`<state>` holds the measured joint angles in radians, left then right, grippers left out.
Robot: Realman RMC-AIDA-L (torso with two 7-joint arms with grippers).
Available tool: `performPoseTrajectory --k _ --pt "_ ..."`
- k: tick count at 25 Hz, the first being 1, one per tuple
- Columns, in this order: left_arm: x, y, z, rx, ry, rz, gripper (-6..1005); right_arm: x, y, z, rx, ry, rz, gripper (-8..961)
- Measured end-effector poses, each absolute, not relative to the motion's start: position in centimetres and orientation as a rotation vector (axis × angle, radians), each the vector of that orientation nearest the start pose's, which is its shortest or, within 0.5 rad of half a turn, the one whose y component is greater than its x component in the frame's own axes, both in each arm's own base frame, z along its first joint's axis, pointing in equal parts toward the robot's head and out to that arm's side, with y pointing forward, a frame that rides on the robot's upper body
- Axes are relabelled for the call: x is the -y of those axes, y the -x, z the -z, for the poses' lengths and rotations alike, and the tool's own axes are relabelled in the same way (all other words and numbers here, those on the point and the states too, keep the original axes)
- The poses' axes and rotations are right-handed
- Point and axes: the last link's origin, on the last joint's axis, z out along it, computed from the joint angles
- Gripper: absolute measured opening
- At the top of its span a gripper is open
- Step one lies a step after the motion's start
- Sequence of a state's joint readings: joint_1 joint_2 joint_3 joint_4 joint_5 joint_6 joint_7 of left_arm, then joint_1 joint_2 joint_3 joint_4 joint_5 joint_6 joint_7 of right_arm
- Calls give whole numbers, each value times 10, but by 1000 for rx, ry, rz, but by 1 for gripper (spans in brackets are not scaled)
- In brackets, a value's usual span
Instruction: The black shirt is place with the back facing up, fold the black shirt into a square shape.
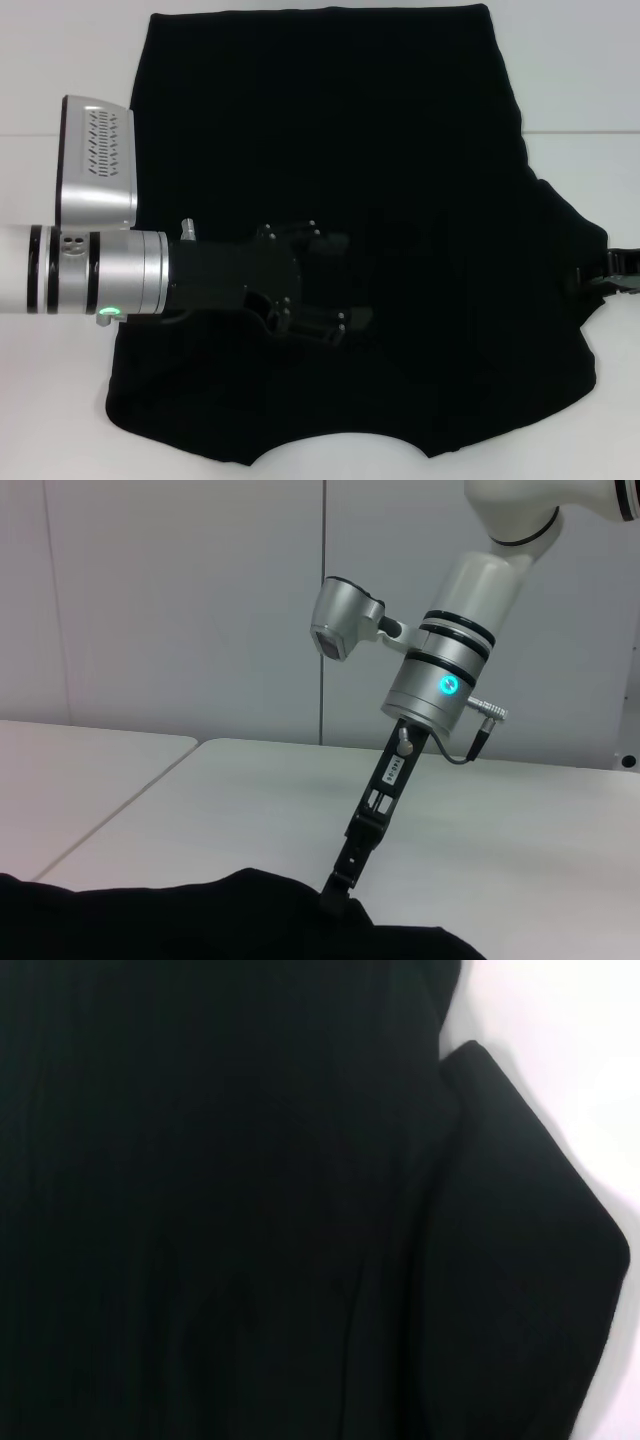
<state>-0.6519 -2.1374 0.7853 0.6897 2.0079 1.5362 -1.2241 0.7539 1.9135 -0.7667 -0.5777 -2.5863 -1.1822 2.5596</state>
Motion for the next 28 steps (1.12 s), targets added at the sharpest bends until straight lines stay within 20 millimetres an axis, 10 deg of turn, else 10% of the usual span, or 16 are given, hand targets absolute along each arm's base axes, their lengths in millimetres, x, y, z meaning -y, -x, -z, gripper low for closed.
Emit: performPoseTrajectory --k 18,28 --pt "-353 203 28 183 2845 671 931 -409 -305 -43 -1633 2065 92 0" --pt "-353 204 25 229 2817 721 881 -405 -319 -54 -1604 2045 55 0"
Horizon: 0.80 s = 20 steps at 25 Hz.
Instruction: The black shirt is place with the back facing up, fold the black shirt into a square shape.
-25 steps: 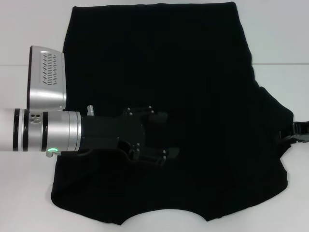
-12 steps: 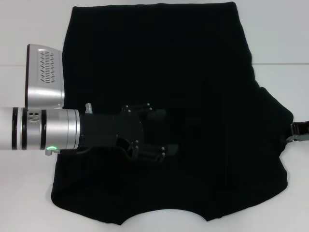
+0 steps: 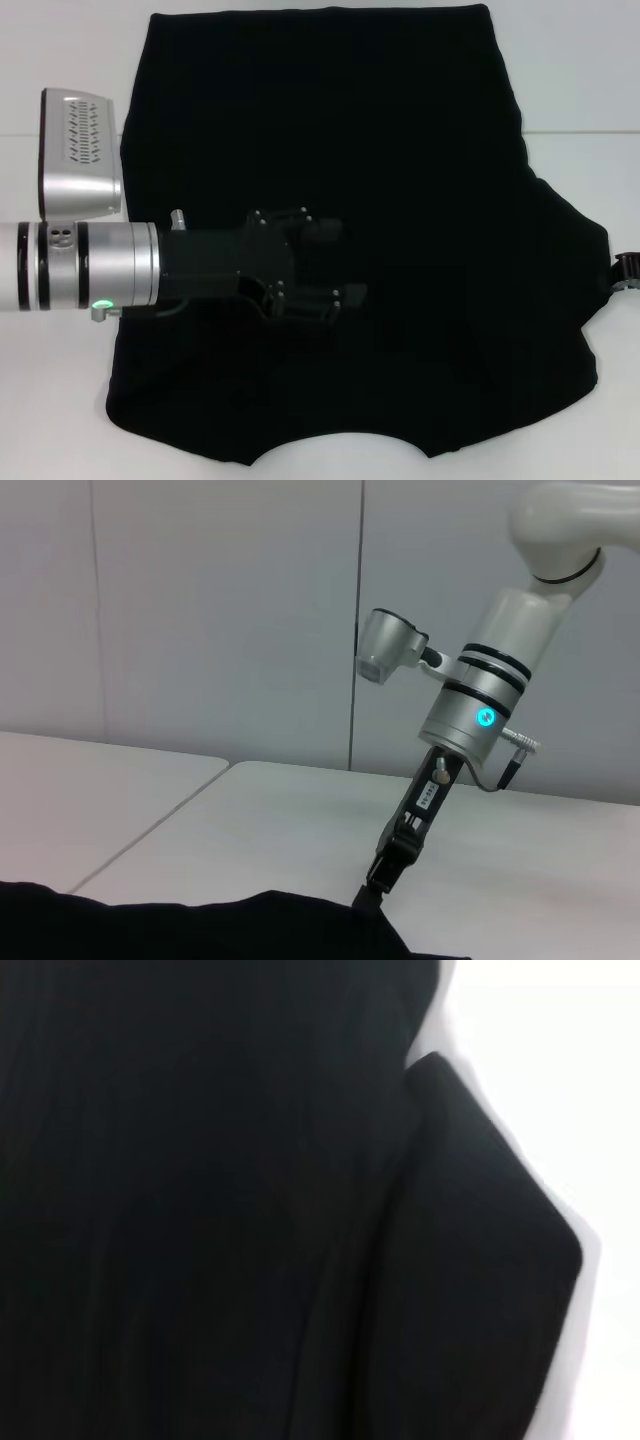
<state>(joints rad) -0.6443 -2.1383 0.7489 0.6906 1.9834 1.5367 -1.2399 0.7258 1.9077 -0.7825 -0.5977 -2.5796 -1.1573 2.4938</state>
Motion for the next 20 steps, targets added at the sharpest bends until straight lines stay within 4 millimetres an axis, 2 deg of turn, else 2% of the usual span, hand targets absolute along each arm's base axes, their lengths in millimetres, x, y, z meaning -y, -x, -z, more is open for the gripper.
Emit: performPoseTrajectory --k 11,20 --pt "-351 206 26 311 2811 741 863 -400 -330 -71 -1580 2001 -10 0" --pt "-348 207 27 327 2811 751 868 -393 -345 -85 -1581 1937 -136 0"
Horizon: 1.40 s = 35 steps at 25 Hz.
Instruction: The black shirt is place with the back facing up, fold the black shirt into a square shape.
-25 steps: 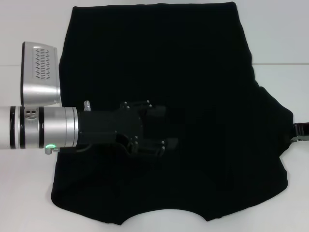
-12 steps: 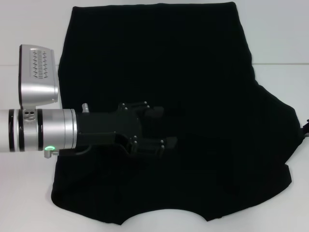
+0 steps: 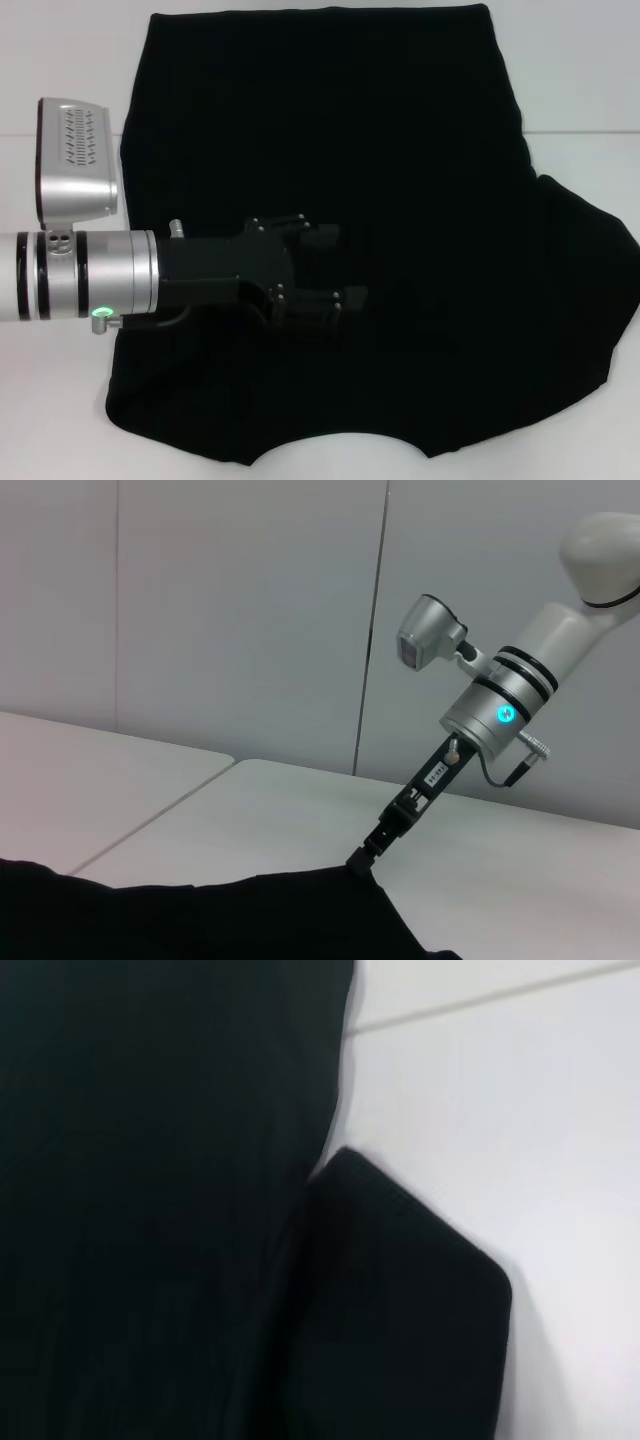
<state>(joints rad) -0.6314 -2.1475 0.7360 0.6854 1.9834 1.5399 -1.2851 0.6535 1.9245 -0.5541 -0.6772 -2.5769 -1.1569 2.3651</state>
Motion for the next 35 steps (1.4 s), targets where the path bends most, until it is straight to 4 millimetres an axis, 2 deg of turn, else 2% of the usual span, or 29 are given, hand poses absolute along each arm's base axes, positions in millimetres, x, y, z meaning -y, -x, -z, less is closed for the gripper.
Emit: performPoseTrajectory --k 20,35 --pt "-349 205 28 321 2817 759 866 -386 -361 -88 -1583 1835 -268 -1" --pt "-349 206 25 314 2813 751 865 -374 -369 -78 -1630 1798 -321 -1"
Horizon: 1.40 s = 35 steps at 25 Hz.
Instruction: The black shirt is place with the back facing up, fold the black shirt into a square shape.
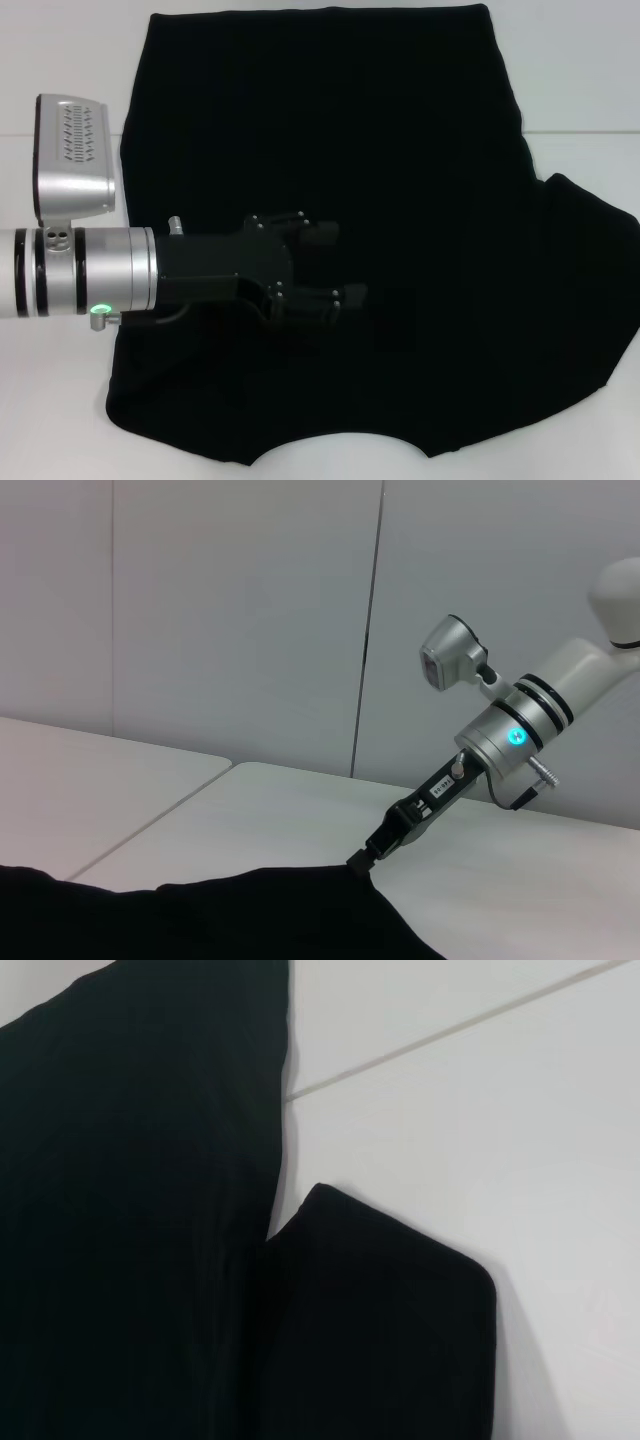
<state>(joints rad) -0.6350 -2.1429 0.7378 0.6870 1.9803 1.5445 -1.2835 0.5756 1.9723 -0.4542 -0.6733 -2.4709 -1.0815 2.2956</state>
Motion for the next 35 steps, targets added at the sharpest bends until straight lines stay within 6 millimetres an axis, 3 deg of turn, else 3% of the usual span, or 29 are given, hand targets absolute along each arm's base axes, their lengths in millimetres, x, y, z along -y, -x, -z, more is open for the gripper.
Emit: performPoseTrajectory --k 13,26,31,35 --pt "-350 204 25 287 2832 732 864 -362 -377 -82 -1665 1745 -413 -1" --pt "-353 201 25 275 2830 726 862 -366 -378 -84 -1650 1720 -423 -1" --pt "-354 202 25 275 2827 723 862 -380 -359 -80 -1601 1792 -436 -1" --pt "-354 202 24 278 2824 724 861 -398 -322 -63 -1535 1967 -459 -1"
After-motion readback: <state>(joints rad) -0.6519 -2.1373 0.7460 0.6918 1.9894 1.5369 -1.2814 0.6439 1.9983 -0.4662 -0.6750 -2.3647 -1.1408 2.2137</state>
